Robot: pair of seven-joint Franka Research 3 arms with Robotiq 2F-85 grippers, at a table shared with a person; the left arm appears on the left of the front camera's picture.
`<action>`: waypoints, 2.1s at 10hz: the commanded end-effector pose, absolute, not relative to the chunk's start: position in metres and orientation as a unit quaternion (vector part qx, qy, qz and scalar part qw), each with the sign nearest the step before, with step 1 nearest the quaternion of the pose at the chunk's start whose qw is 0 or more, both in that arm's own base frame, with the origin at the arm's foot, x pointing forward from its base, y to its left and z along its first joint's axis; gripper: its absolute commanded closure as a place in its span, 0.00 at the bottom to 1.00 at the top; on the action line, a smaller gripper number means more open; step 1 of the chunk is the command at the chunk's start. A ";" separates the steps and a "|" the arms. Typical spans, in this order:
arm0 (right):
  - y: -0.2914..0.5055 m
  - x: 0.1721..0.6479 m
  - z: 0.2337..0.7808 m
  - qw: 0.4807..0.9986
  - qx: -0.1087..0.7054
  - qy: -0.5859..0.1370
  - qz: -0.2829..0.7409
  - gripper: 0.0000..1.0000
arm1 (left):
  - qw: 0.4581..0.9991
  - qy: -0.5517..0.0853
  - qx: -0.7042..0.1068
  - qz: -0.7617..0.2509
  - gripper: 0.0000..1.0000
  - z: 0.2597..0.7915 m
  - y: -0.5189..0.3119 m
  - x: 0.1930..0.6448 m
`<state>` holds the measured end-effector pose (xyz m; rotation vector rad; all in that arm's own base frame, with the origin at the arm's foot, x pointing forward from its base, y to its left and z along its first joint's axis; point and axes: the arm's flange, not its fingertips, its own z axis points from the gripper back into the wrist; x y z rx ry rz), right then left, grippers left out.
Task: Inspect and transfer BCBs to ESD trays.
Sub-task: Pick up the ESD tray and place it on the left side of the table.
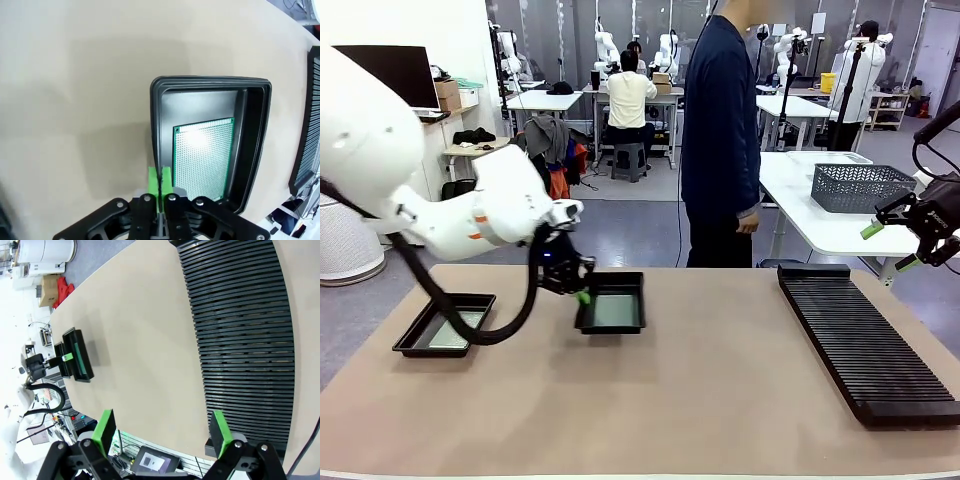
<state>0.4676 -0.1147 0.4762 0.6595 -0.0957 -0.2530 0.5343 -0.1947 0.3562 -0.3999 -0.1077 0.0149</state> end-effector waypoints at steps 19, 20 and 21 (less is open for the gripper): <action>-0.112 0.465 0.476 0.938 0.316 -0.048 -0.133 0.00 | 0.988 -0.025 -0.154 -0.006 1.00 0.314 -0.059 0.529; -0.112 0.465 0.476 0.938 0.316 -0.048 -0.133 0.00 | 0.988 -0.025 -0.154 -0.006 1.00 0.314 -0.059 0.529; -0.112 0.465 0.476 0.938 0.316 -0.048 -0.133 0.00 | 0.988 -0.025 -0.154 -0.006 1.00 0.314 -0.059 0.529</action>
